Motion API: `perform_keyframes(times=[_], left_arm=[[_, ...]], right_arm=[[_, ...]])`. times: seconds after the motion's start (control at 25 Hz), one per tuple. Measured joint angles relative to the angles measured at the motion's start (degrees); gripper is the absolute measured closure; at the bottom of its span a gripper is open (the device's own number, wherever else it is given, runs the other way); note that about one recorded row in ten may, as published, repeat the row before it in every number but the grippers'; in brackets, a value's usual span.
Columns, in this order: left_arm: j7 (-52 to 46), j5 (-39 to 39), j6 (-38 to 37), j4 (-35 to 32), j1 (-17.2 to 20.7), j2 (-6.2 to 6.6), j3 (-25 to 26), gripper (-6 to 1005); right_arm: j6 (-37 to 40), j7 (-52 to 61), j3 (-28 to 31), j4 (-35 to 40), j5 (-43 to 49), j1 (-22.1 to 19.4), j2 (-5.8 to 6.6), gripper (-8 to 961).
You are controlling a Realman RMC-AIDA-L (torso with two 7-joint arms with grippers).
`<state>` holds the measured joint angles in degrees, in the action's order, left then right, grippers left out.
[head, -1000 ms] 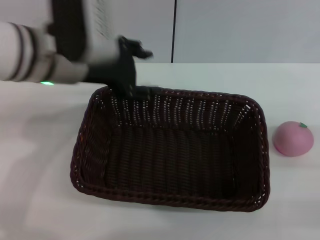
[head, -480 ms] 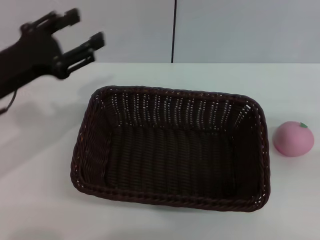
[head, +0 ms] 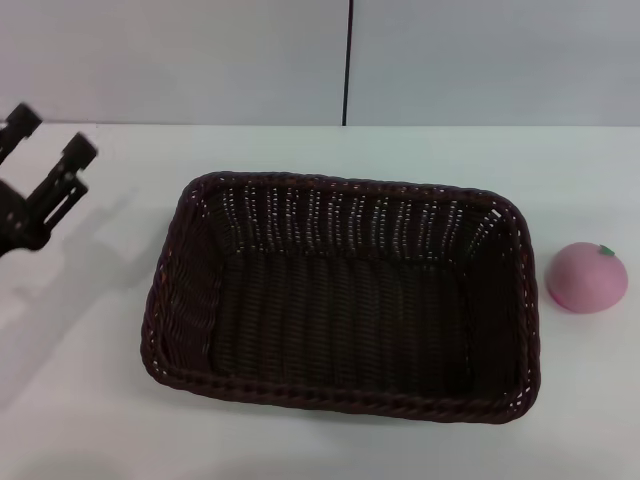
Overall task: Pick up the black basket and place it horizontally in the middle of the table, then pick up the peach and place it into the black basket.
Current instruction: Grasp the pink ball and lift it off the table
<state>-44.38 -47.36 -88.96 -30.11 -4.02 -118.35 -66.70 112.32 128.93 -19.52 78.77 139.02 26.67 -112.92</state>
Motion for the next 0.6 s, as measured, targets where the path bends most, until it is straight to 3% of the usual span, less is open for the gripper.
perform_keyframes(times=[0.04,0.2,0.44,0.6], left_arm=[[2.65,0.36,-0.74,2.95,0.03,0.01,0.46,279],[5.24,0.49,-0.89,6.22,0.02,0.02,0.56,280],[7.55,0.59,-2.07,10.52,-0.11,-0.06,0.60,281],[7.40,0.61,-3.68,10.79,0.10,-0.06,0.61,281]], right_arm=[[1.92,2.21,-3.44,-0.33,4.97,2.26,0.66,271],[1.31,3.79,-8.05,-4.35,10.88,5.35,0.77,271],[-11.12,5.94,-13.94,-14.10,13.53,7.55,-1.94,271],[-16.02,5.15,-14.75,-20.14,12.36,8.31,-2.27,271]])
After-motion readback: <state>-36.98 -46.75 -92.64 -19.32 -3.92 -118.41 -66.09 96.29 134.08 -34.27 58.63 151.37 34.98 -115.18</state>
